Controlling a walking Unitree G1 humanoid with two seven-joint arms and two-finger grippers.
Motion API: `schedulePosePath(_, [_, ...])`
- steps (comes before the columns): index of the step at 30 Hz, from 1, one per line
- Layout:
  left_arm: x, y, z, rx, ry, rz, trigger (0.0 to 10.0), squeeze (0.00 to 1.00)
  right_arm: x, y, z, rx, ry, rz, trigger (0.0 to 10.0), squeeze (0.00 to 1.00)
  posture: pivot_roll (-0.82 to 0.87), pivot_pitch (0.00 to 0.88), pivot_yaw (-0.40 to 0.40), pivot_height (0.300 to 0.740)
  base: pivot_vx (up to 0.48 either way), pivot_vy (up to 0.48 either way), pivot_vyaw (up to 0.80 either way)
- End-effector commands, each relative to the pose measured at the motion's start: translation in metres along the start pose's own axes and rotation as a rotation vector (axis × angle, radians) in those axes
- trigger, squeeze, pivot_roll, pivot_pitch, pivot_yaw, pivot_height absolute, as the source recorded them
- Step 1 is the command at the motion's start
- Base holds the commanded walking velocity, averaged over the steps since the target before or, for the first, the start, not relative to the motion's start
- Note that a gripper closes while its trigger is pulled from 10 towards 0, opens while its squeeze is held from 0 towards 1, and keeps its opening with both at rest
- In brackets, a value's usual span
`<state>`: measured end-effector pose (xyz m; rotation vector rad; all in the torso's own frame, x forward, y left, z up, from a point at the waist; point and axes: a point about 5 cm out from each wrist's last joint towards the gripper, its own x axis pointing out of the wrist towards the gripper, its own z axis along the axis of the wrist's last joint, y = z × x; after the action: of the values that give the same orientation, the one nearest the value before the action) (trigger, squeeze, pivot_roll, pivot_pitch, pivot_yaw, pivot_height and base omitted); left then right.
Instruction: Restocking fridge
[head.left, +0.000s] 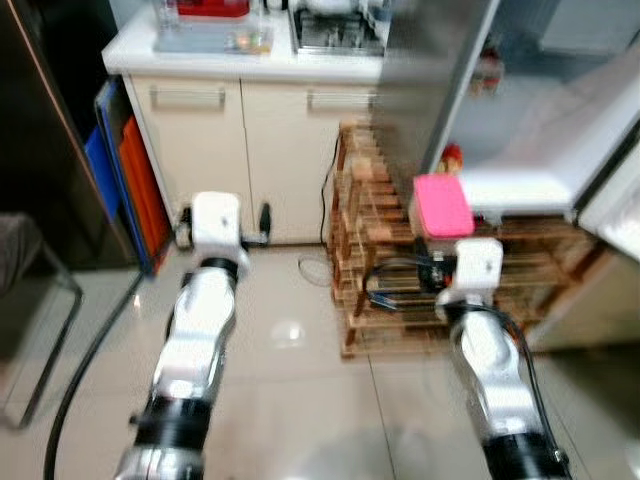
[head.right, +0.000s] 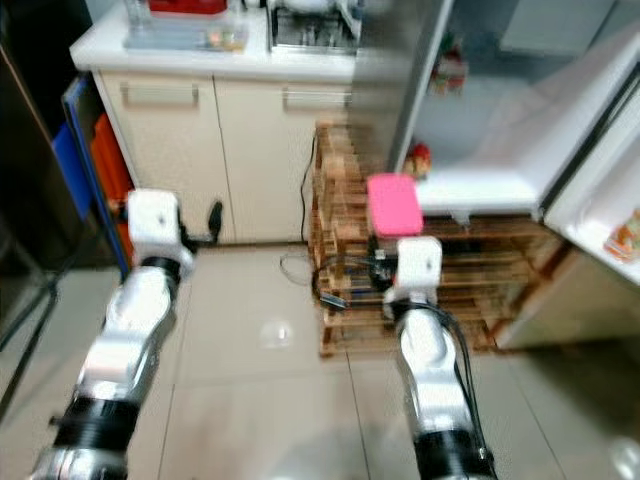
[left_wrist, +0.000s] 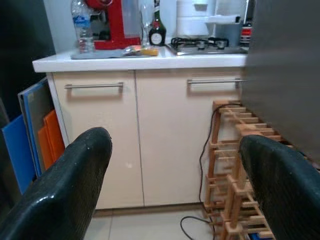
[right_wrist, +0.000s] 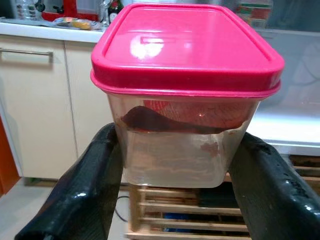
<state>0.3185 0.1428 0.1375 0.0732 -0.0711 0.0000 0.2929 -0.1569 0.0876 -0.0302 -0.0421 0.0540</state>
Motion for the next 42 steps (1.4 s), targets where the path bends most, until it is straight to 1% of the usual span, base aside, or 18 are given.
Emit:
schedulePosePath(1, [0.003,-0.010,0.002,-0.003,-0.006,-0.028,10.0,0.00,-0.003,-0.012,0.002,-0.019,-0.006,-0.027,0.0,0.00,-0.14,0.000,-0.012,0.740,0.000,-0.461,0.00])
schedulePosePath(8, [0.003,-0.008,0.000,0.007,-0.001,-0.018,10.0,0.00,-0.009,-0.020,-0.002,-0.036,0.008,-0.045,0.0,0.00,-0.13,0.000,-0.021,0.740,0.000,-0.459,0.00])
schedulePosePath(10, [0.004,-0.004,0.000,0.028,-0.003,0.005,10.0,0.00,-0.016,-0.023,-0.005,-0.048,0.018,-0.041,0.0,0.00,-0.13,0.000,-0.026,0.740,0.122,-0.403,0.00])
schedulePosePath(12, [0.005,-0.004,-0.001,0.040,0.001,0.006,10.0,0.00,-0.017,-0.023,-0.006,-0.051,0.020,-0.036,0.0,0.00,-0.13,0.000,-0.026,0.740,0.000,0.000,0.00])
schedulePosePath(14, [0.005,-0.005,-0.001,0.023,-0.003,0.001,10.0,0.00,-0.022,-0.022,-0.008,-0.063,0.025,-0.022,0.0,0.00,-0.14,0.000,-0.030,0.740,0.000,0.000,0.00])
schedulePosePath(15, [0.005,-0.007,0.000,-0.011,-0.008,-0.017,10.0,0.00,-0.022,-0.022,-0.008,-0.065,0.024,-0.019,0.0,0.00,-0.14,0.000,-0.031,0.740,0.000,0.000,0.00])
schedulePosePath(16, [0.005,-0.007,0.000,-0.011,-0.008,-0.017,10.0,0.00,-0.022,-0.022,-0.008,-0.065,0.024,-0.019,0.0,0.00,-0.14,0.000,-0.031,0.740,0.000,0.000,0.00])
schedulePosePath(17, [0.003,-0.010,0.003,-0.077,-0.025,-0.046,10.0,0.00,-0.023,-0.020,-0.007,-0.067,0.022,-0.013,0.0,0.00,-0.13,0.000,-0.031,0.740,0.000,0.000,0.00])
schedulePosePath(18, [0.003,-0.010,0.003,-0.077,-0.025,-0.046,10.0,0.00,-0.023,-0.020,-0.007,-0.067,0.022,-0.013,0.0,0.00,-0.13,0.000,-0.031,0.740,0.000,0.000,0.00])
schedulePosePath(21, [0.002,-0.016,-0.003,-0.065,0.002,-0.076,10.0,0.00,-0.021,-0.012,-0.009,-0.066,0.018,0.011,0.0,0.00,-0.13,0.000,-0.031,0.740,0.477,0.000,0.00])
schedulePosePath(24, [0.002,-0.018,-0.004,-0.071,0.008,-0.082,10.0,0.00,-0.019,-0.011,-0.009,-0.061,0.019,0.016,0.0,0.00,-0.13,0.000,-0.033,0.740,0.480,0.000,0.00])
schedulePosePath(28, [0.004,-0.026,0.001,-0.078,-0.016,-0.127,10.0,0.00,-0.015,-0.008,-0.005,-0.065,0.004,0.034,0.0,0.00,-0.14,0.000,-0.026,0.740,0.480,0.000,0.00])
schedulePosePath(32, [0.005,-0.028,0.001,-0.077,-0.010,-0.143,10.0,0.00,-0.013,-0.009,-0.005,-0.067,0.006,0.032,0.0,0.00,-0.13,0.000,-0.025,0.740,0.480,0.000,0.00])
schedulePosePath(36, [0.004,-0.028,0.003,-0.075,-0.018,-0.162,10.0,0.00,-0.012,-0.005,-0.004,-0.062,0.001,0.039,0.0,0.00,-0.13,0.000,-0.017,0.740,0.480,0.000,0.00])
schedulePosePath(42, [0.004,-0.030,0.003,-0.072,-0.016,-0.177,10.0,0.00,-0.008,-0.003,-0.004,-0.057,-0.002,0.044,0.0,0.00,-0.13,0.000,-0.012,0.740,0.480,0.000,0.00])
